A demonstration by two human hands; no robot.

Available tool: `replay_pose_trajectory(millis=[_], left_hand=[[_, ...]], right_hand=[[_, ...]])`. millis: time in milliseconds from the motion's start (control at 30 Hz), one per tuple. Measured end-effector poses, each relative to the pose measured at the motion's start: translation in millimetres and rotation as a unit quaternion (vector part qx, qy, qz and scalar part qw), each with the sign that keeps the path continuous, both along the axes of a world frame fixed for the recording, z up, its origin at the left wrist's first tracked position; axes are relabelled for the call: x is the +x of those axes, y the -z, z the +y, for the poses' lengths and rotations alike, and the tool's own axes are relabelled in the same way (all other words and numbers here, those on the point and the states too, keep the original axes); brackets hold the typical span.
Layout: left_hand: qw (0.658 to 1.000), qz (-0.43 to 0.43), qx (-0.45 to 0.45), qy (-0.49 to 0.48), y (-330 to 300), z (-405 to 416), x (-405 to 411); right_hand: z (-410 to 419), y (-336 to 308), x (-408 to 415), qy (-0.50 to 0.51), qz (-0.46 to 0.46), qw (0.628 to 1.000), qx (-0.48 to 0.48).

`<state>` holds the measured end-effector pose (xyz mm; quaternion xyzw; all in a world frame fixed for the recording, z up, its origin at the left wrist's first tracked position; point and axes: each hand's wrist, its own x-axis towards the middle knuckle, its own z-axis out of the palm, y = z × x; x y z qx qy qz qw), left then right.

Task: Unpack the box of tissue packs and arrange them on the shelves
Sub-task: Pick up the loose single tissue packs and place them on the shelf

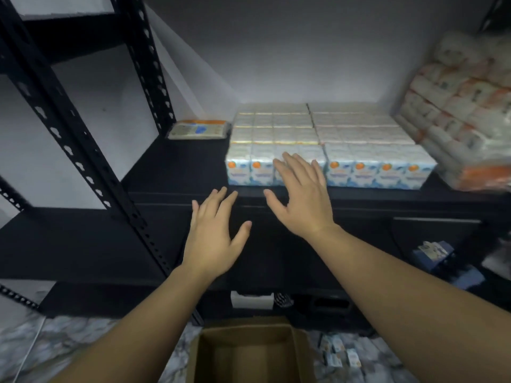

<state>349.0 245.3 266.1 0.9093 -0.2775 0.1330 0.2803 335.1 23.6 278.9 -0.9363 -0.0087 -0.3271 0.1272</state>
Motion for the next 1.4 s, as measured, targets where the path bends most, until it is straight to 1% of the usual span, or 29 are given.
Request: replay_pose_trajectory(millis=[67, 133, 233, 367, 433, 533, 667, 800, 1000, 1133, 1200, 1400], left_hand=[[1.000, 0.021, 0.011, 0.002, 22.4, -15.7, -28.9], [0.998, 0.048, 0.030, 0.013, 47.0, -34.1, -55.6], [0.993, 0.088, 0.063, 0.041, 83.6, -65.0, -93.5], [0.984, 0.135, 0.092, 0.070, 132.0, -100.5, -130.3], [0.978, 0.160, 0.110, 0.078, 155.7, -114.8, -141.8], [0.967, 0.195, 0.130, 0.096, 194.0, -132.8, -154.2], [0.955, 0.239, 0.130, 0.117, 252.3, -153.3, -165.9], [0.940, 0.284, 0.141, 0.125, 321.5, -174.6, -174.6], [0.920, 0.325, 0.166, 0.145, 469.2, -210.9, -190.8], [0.919, 0.320, 0.177, 0.146, 569.1, -237.6, -202.3], [0.917, 0.323, 0.187, 0.144, 620.3, -253.7, -206.6], [0.908, 0.357, 0.191, 0.110, 761.5, -306.5, -201.6]], right_hand=[[-17.5, 22.9, -39.7, -0.008, 0.011, 0.999, 0.029], [-37.0, 52.6, -80.8, 0.000, 0.049, 0.997, 0.052], [-65.7, 99.9, -141.1, 0.033, 0.128, 0.989, 0.066], [-98.6, 160.9, -204.0, 0.081, 0.193, 0.973, 0.092], [-110.3, 187.8, -226.8, 0.107, 0.227, 0.962, 0.109], [-123.8, 224.4, -255.1, 0.140, 0.253, 0.948, 0.135], [-137.2, 275.9, -286.9, 0.185, 0.304, 0.920, 0.165], [-146.3, 339.6, -309.4, 0.236, 0.316, 0.899, 0.188], [-168.6, 472.4, -328.0, 0.283, 0.354, 0.858, 0.242], [-186.0, 570.4, -336.3, 0.330, 0.376, 0.812, 0.301], [-194.3, 622.7, -337.6, 0.341, 0.382, 0.797, 0.319], [-229.8, 765.8, -323.7, 0.338, 0.380, 0.792, 0.337]])
